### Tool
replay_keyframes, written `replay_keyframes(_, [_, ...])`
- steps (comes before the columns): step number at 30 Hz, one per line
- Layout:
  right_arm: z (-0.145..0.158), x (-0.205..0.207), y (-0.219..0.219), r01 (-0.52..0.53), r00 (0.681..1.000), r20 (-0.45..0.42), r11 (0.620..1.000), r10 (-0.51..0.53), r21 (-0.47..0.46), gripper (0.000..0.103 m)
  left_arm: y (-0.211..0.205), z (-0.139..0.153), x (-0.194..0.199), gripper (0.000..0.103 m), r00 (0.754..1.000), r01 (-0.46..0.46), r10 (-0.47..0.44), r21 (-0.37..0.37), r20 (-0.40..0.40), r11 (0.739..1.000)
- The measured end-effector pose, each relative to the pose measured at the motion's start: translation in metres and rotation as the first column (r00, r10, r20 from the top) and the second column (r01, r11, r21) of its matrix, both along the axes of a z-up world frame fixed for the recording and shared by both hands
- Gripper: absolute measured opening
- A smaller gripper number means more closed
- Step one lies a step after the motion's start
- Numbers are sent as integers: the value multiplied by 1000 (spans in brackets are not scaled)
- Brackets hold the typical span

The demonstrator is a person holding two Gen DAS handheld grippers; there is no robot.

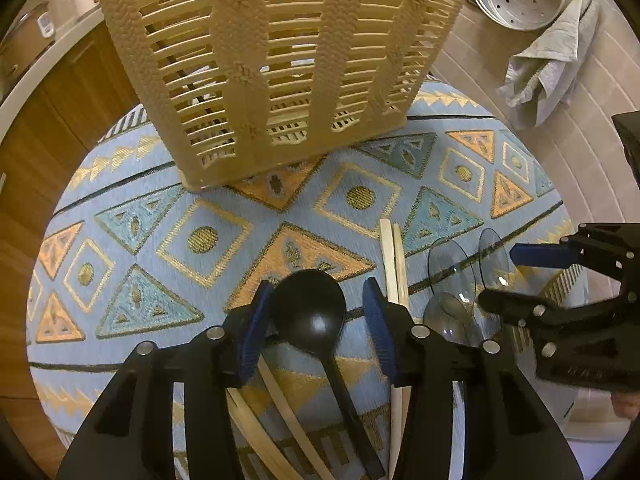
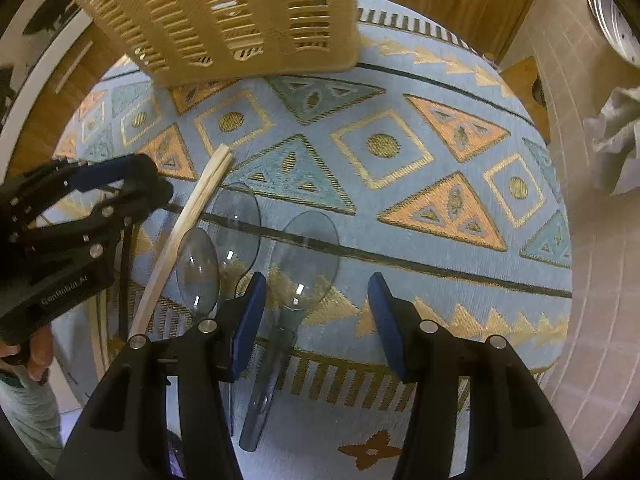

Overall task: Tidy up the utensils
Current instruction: 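Grasp and lift the black spoon with the left gripper while the right gripper grasps a clear spoon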

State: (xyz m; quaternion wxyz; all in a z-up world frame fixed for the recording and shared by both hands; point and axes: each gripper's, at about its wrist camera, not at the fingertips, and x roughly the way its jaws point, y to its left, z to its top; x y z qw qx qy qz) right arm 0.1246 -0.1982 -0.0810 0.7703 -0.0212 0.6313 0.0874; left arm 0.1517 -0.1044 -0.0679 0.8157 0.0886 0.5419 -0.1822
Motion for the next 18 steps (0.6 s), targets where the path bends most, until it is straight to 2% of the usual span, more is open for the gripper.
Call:
replay_keyframes(2, [0, 1, 8, -7, 1000, 9, 999, 8, -33, 49, 0, 1, 2, 40, 1000, 3, -3, 12, 5, 1000])
replay_keyframes(3, [1, 1, 11, -15, 1000, 10, 1000, 16, -26, 40, -2, 0, 3, 35, 1000, 3, -3, 19, 10, 1000])
replay_keyframes(5, [3, 4, 11, -9, 1000, 11, 1000, 9, -23, 32, -5, -2, 2, 35, 1000, 8, -8, 20, 16, 1000])
replay_keyframes(8, [4, 8, 9, -7, 1000, 15, 1000, 7, -12, 31, -3, -2, 2, 34, 1000, 9, -9, 7, 22, 1000])
replay_keyframes(12, [13, 5, 3, -18, 997, 75, 1000, 18, -8, 31, 10, 8, -4, 34, 998, 6, -3, -61, 64, 998])
replay_keyframes(15, [38, 0, -14, -43, 987, 155, 999, 42, 0, 31, 19, 24, -11, 34, 994, 2, 13, -133, 112, 991])
replay_keyframes(18, [69, -9, -15, -70, 963, 260, 998, 66, 6, 31, 29, 55, -23, 34, 980, 11, 31, -211, 195, 977])
